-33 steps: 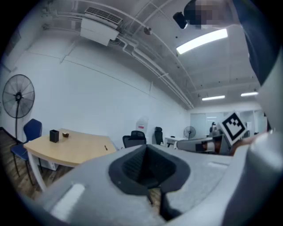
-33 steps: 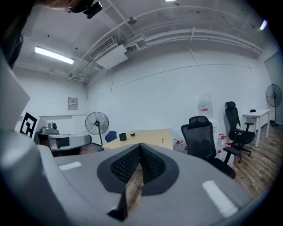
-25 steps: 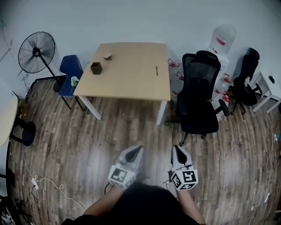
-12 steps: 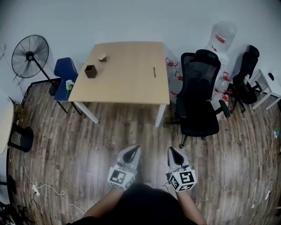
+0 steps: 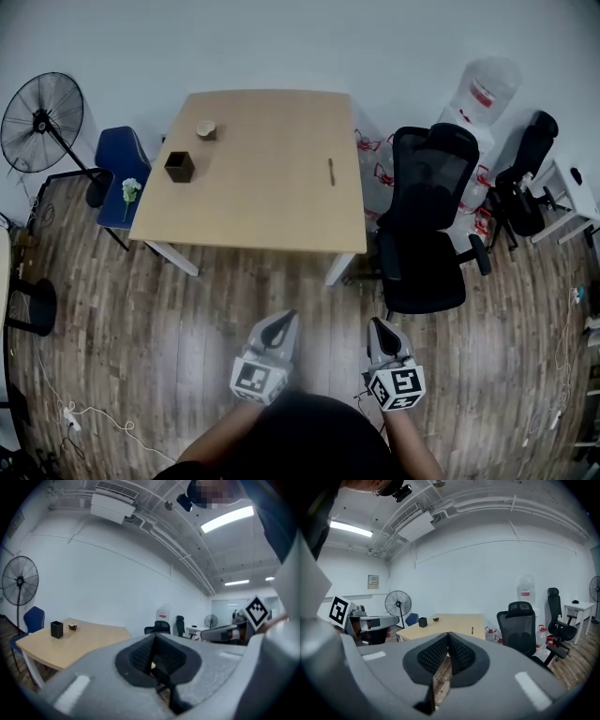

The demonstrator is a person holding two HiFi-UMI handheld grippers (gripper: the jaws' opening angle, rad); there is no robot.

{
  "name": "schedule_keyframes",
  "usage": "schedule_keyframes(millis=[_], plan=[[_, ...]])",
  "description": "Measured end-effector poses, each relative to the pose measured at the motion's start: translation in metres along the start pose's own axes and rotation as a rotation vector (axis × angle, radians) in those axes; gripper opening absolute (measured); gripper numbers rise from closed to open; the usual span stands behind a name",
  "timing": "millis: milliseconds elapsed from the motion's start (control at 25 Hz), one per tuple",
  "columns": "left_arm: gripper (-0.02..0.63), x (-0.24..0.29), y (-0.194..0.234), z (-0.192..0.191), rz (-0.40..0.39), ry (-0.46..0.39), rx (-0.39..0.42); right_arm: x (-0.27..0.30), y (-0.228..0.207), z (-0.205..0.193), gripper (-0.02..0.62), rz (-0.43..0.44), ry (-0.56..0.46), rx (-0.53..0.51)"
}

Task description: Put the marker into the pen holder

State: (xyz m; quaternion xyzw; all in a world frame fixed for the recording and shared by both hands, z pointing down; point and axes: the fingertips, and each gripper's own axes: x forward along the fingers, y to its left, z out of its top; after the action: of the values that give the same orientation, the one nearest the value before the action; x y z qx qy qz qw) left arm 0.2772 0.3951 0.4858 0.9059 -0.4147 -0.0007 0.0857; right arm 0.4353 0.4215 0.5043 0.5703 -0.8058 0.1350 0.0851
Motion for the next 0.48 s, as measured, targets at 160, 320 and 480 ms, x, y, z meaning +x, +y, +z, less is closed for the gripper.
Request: schedule_keyframes(millis=[160, 320, 480], plan=[[0.003, 0.030, 0.058, 0.011, 0.002, 0.001, -0.006, 0.063, 0.001, 0.018, 0.000, 0.002, 0.027, -0.004], [0.003, 0.054, 0.109, 0.020, 0.000, -0.004, -0.019, 0.118, 0.012, 0.038, 0.000, 0.011, 0.046, -0.079], [0.003, 0.075, 0.149, 0.028, 0.003, -0.011, -0.044, 0.165, 0.016, 0.053, 0.000, 0.013, 0.052, -0.105]])
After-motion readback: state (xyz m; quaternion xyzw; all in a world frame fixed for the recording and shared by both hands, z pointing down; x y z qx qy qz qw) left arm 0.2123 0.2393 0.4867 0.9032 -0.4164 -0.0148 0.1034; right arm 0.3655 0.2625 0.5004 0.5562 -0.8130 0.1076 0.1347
